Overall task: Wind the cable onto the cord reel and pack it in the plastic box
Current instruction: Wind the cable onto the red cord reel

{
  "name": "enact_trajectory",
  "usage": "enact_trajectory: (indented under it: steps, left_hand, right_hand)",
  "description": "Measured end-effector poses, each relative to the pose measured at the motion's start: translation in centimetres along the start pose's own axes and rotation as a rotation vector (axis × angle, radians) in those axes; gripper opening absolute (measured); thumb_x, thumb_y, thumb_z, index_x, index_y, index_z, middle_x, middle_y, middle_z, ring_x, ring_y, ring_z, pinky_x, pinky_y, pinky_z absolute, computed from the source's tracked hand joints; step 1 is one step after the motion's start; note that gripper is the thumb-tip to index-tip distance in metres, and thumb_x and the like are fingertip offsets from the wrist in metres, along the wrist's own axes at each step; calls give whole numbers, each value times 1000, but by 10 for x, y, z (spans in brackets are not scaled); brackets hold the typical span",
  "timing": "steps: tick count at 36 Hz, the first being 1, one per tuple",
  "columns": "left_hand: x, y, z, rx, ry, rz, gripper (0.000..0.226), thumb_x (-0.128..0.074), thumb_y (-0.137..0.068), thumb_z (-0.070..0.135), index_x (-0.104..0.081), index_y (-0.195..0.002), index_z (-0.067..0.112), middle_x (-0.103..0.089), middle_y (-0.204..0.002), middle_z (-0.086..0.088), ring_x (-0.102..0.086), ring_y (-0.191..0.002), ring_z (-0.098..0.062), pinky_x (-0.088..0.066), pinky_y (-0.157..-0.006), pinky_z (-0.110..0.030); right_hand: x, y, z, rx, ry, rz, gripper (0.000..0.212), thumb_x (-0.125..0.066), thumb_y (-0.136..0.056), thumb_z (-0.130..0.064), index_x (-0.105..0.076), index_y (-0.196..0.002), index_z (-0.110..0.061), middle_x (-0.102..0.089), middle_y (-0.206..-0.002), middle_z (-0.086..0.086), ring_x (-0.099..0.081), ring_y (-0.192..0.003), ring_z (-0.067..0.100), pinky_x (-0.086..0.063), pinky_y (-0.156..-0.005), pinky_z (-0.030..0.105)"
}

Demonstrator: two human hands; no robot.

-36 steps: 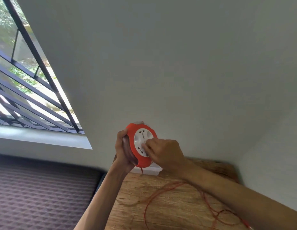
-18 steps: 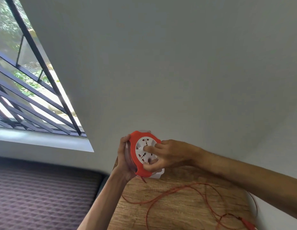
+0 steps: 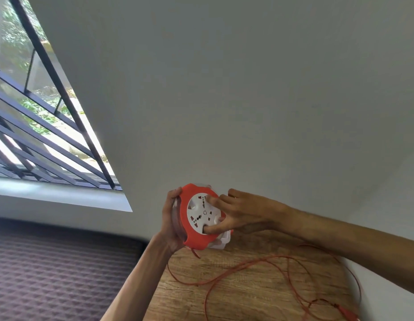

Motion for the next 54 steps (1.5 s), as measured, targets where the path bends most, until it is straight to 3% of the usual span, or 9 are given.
enact_trajectory:
  steps: [13,18,21,25,30,35,39,48,54]
  left_hand:
    - [6,-7,5,-132,-16,110,92,-51,-95,66,-46,-159,0,-55,-145,-28,-60,-123,-45,-55,-101,-55]
    - [7,-16,7,-159,-153,122,79,-63,-97,60,-57,-153,4,-63,-139,-27,-63,-124,-44,-53,-106,-56]
    - [16,-15,-5,-129,-195,89,73,-51,-106,57,-51,-161,9,-62,-149,-29,-62,-135,-45,-51,-114,-55]
    - [14,-11,-5,-149,-80,57,75,-51,-107,57,-48,-162,7,-62,-147,-28,-68,-127,-44,-58,-104,-55]
    - [6,-9,5,-183,-77,26,77,-58,-102,58,-53,-158,6,-66,-139,-26,-72,-116,-40,-63,-95,-50]
    - [4,-4,7,-178,-14,11,91,-63,-95,65,-48,-160,2,-63,-140,-28,-67,-120,-42,-59,-99,-52]
    - [-1,0,5,-134,0,-3,98,-68,-90,67,-48,-160,1,-61,-141,-29,-67,-121,-42,-60,-100,-52]
    - [-3,2,1,-24,63,-128,97,-63,-93,70,-47,-166,9,-56,-150,-28,-63,-126,-42,-53,-105,-55]
    - [-3,9,-9,47,-16,-64,96,-87,-68,76,-78,-136,9,-75,-127,-26,-76,-105,-39,-65,-88,-49]
  right_hand:
    - [-8,-3,-24,-284,-152,-56,54,-70,-99,-33,-49,-149,-30,-61,-132,26,-71,-78,26,-58,-66,35]
    - [5,-31,-47,-1007,-853,-61,50,-49,-104,-30,-44,-153,-42,-63,-130,6,-73,-98,27,-62,-81,36]
    - [6,-43,-31,-1476,-1717,60,62,-58,-82,-9,-61,-142,-20,-75,-106,9,-71,-53,19,-49,-46,25]
    - [21,-43,-5,-1511,-2157,187,58,-46,-73,-1,-63,-126,15,-81,-108,15,-67,-69,22,-39,-47,20]
    - [25,-42,-8,-1300,-1651,119,49,-67,-84,-41,-70,-121,-10,-80,-92,20,-76,-61,33,-50,-46,24]
    - [32,-33,-22,-882,-960,93,56,-51,-99,-23,-44,-154,-17,-77,-126,-6,-76,-76,9,-58,-71,17]
    - [32,-27,-42,-416,-324,85,41,-68,-97,-30,-58,-136,-21,-72,-134,2,-76,-95,25,-63,-74,33]
    - [27,-5,-34,-292,102,233,38,-61,-102,-42,-58,-137,-28,-55,-148,9,-53,-123,26,-34,-97,48]
    - [28,-8,-6,-153,60,23,49,-44,-105,-53,-40,-153,-41,-46,-142,13,-54,-124,31,-33,-103,49]
Point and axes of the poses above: each hand's wrist, its own y-axis away from the middle knuckle, its own x-axis out of the back of the hand, z = x × y, the point moved 4 cm from there along -y, towards the middle knuckle
